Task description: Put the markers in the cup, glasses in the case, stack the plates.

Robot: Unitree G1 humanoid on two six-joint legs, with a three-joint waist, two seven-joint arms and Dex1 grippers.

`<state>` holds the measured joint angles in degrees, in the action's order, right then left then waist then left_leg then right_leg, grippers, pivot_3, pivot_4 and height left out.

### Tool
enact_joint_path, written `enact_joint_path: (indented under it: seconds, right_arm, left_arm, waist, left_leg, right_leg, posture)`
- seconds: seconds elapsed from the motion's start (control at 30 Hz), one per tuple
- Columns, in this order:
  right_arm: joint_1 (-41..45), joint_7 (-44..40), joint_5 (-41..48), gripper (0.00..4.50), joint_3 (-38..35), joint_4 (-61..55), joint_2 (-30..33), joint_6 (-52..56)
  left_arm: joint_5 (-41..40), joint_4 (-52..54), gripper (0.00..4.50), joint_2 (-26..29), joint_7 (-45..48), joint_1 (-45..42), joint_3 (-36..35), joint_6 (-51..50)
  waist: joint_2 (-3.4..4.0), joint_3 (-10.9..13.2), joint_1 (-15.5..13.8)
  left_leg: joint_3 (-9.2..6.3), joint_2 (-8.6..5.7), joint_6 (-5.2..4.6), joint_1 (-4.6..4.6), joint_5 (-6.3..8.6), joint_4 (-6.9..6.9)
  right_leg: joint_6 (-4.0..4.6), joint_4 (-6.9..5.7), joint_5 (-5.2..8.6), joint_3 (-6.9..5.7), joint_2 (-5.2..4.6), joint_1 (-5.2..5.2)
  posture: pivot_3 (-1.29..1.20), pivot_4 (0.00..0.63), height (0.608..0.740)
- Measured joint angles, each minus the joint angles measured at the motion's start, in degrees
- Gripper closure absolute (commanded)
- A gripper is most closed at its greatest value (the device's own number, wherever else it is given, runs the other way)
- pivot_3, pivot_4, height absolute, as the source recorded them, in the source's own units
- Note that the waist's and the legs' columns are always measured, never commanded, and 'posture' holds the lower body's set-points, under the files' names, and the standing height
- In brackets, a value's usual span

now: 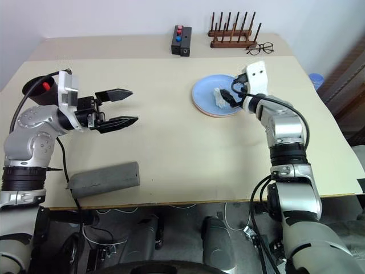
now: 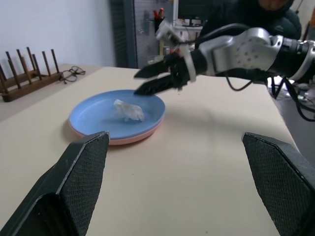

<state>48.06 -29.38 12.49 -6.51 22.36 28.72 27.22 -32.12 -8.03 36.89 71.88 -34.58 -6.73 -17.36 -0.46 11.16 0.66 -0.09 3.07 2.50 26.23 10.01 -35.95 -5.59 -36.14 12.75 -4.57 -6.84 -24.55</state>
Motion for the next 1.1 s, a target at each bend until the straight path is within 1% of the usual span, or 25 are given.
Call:
enact_joint_path:
  seconds: [0.1, 0.17, 0.3, 0.4, 0.5, 0.63, 0.73, 0.87, 0.97, 1.1]
  right_arm:
    - [-2.4, -2.18, 4.57, 0.03, -3.54, -8.93, 1.47, 2.26]
    - [-5.97, -3.71, 7.0, 0.03, -5.49, -14.15, 2.74, 3.33]
    - [-15.79, -7.64, 9.08, 0.03, -6.1, -23.24, 5.87, 3.32]
    - [-20.93, -11.92, 10.37, 0.03, -5.71, -30.0, 9.12, 2.83]
    - [-24.83, -16.47, 10.77, 0.03, -6.03, -34.08, 13.25, -0.09]
    - [-29.4, -21.07, 17.0, 0.03, -8.74, -38.92, 17.42, 5.03]
    - [-30.66, -21.58, 19.48, 0.03, -9.9, -41.55, 17.89, 7.05]
    - [-32.55, -20.51, 20.85, 0.03, -9.49, -44.91, 17.31, 7.65]
    - [-33.97, -19.24, 18.11, 0.03, -9.41, -44.18, 16.29, 3.27]
    - [-34.59, -17.81, 13.53, 0.03, -8.35, -40.4, 14.87, -2.86]
  left_arm:
    - [0.5, -1.5, 0.0, -1.34, -1.19, -0.51, 0.12, 0.92]
    - [0.8, -2.12, 0.0, -1.85, -1.98, -0.51, 0.15, 1.38]
    - [0.85, -1.88, 0.0, -3.07, -2.76, 0.64, 0.13, 2.13]
    - [1.1, -2.23, 0.0, -4.02, -3.05, 1.59, 0.31, 3.14]
    - [1.52, -3.0, 0.0, -5.76, -3.62, 1.14, 0.56, 3.62]
    - [1.93, -3.78, 0.0, -5.6, -0.34, 1.34, 1.68, 5.56]
    - [3.13, -3.69, 0.0, -5.19, 2.77, 2.77, 3.67, 7.03]
    - [4.0, -7.68, 0.0, -5.47, 4.21, 0.82, 4.01, 8.45]
    - [4.46, -10.09, 0.0, -4.5, 5.61, -1.4, 3.97, 9.44]
    - [5.18, -10.0, 0.0, -3.78, 4.42, -1.25, 3.54, 9.18]
  waist:
    - [-0.02, -0.01, -0.21]
    - [-0.03, -0.02, -0.26]
    - [-0.01, -0.01, -0.17]
    - [0.0, -0.01, -0.01]
    - [-0.03, -0.02, -0.13]
    - [-0.04, -0.03, -0.38]
    - [-0.04, -0.03, -0.23]
    - [-0.04, -0.02, -0.34]
    - [-0.06, -0.03, -0.84]
    - [-0.04, -0.03, -1.26]
  left_leg:
    - [-0.01, 0.0, 0.0, 0.0, 0.0, 0.0]
    - [0.0, 0.0, 0.0, 0.0, 0.0, -0.03]
    - [0.01, 0.0, 0.0, -0.01, 0.0, -0.04]
    - [0.0, 0.01, 0.0, -0.05, 0.0, -0.04]
    - [0.0, 0.01, 0.0, -0.06, 0.01, -0.09]
    - [0.0, 0.0, 0.01, -0.06, 0.01, -0.11]
    - [0.0, 0.01, 0.01, -0.09, 0.01, -0.1]
    - [-0.02, 0.01, 0.01, -0.08, 0.01, -0.13]
    - [-0.01, 0.01, 0.01, -0.05, 0.01, -0.17]
    - [0.0, 0.01, 0.01, -0.05, 0.01, -0.16]
  right_leg:
    - [-0.01, 0.0, 0.0, 0.0, 0.0, 0.01]
    - [-0.01, 0.02, 0.0, 0.0, 0.0, 0.05]
    - [0.01, 0.03, 0.01, 0.0, 0.0, 0.05]
    - [0.01, 0.01, 0.01, 0.0, 0.0, 0.05]
    - [0.04, 0.04, 0.03, 0.0, 0.0, 0.1]
    - [0.09, 0.06, 0.05, 0.0, -0.01, 0.11]
    - [0.23, 0.06, 0.12, 0.0, -0.01, 0.11]
    - [0.24, 0.06, 0.12, 0.0, -0.01, 0.11]
    - [0.24, 0.09, 0.12, 0.0, -0.01, 0.11]
    - [0.23, 0.08, 0.12, 0.0, -0.01, 0.11]
  posture:
    - [0.0, 0.15, 0.74]
    - [0.0, 0.15, 0.74]
    - [0.0, 0.15, 0.74]
    - [0.0, 0.15, 0.74]
    - [0.0, 0.15, 0.74]
    - [0.0, 0.15, 0.74]
    - [0.0, 0.15, 0.74]
    - [0.0, 0.15, 0.74]
    - [0.0, 0.15, 0.74]
    - [0.0, 0.15, 0.74]
